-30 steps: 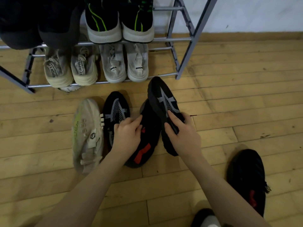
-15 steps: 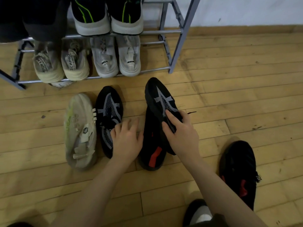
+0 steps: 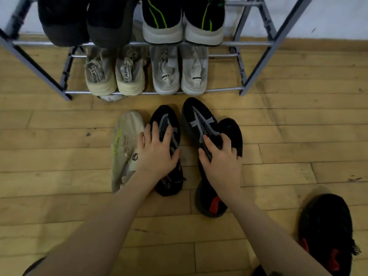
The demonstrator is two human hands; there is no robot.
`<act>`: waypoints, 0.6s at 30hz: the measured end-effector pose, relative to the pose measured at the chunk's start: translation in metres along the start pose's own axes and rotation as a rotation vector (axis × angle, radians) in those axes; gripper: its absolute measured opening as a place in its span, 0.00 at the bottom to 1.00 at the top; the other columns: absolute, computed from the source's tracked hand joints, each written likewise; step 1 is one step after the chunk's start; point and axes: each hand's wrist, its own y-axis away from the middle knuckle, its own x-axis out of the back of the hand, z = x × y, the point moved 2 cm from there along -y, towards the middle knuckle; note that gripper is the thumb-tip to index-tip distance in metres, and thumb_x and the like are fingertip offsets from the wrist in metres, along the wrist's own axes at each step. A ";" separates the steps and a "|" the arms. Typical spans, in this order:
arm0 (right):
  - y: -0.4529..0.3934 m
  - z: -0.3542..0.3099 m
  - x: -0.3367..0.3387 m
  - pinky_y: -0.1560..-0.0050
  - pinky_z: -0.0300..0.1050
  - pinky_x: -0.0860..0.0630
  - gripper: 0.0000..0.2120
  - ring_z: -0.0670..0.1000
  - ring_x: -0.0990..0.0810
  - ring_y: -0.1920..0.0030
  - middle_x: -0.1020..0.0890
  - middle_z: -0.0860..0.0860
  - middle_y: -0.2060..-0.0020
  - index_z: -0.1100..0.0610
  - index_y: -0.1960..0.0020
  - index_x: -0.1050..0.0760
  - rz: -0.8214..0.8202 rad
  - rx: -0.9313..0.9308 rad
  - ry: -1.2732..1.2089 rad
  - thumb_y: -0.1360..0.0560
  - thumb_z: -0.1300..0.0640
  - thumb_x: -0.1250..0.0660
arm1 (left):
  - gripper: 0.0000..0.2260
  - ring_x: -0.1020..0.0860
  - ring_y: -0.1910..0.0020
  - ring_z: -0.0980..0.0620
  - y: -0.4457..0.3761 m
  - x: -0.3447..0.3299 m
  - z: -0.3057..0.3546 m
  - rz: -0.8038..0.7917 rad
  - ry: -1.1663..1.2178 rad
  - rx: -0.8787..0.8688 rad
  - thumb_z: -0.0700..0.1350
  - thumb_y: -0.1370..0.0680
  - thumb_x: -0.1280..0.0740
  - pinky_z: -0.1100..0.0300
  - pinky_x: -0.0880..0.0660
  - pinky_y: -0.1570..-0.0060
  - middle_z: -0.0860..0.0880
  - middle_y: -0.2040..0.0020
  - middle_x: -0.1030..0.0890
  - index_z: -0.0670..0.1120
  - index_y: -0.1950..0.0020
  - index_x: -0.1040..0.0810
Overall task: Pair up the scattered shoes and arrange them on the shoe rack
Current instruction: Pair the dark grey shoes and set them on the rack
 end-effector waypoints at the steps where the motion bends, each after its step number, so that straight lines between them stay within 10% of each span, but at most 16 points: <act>1: -0.002 0.000 0.000 0.55 0.58 0.27 0.20 0.65 0.24 0.48 0.30 0.61 0.34 0.47 0.34 0.28 0.001 -0.001 -0.012 0.25 0.46 0.36 | 0.32 0.43 0.29 0.34 -0.010 0.000 -0.003 -0.030 -0.004 0.016 0.61 0.24 0.42 0.40 0.48 0.32 0.34 0.27 0.41 0.47 0.25 0.43; 6: -0.010 -0.002 -0.001 0.55 0.57 0.27 0.20 0.64 0.24 0.48 0.30 0.61 0.34 0.48 0.33 0.29 0.027 -0.001 -0.036 0.24 0.46 0.36 | 0.36 0.43 0.30 0.34 -0.042 -0.008 -0.008 -0.201 -0.094 0.066 0.69 0.26 0.51 0.42 0.51 0.31 0.33 0.26 0.48 0.52 0.24 0.55; 18: -0.008 0.019 0.007 0.52 0.55 0.26 0.20 0.61 0.25 0.44 0.30 0.58 0.35 0.45 0.33 0.30 0.069 -0.049 -0.040 0.24 0.43 0.40 | 0.37 0.35 0.38 0.35 -0.059 -0.019 0.029 -0.166 0.108 -0.055 0.64 0.31 0.36 0.42 0.41 0.39 0.39 0.29 0.40 0.56 0.26 0.44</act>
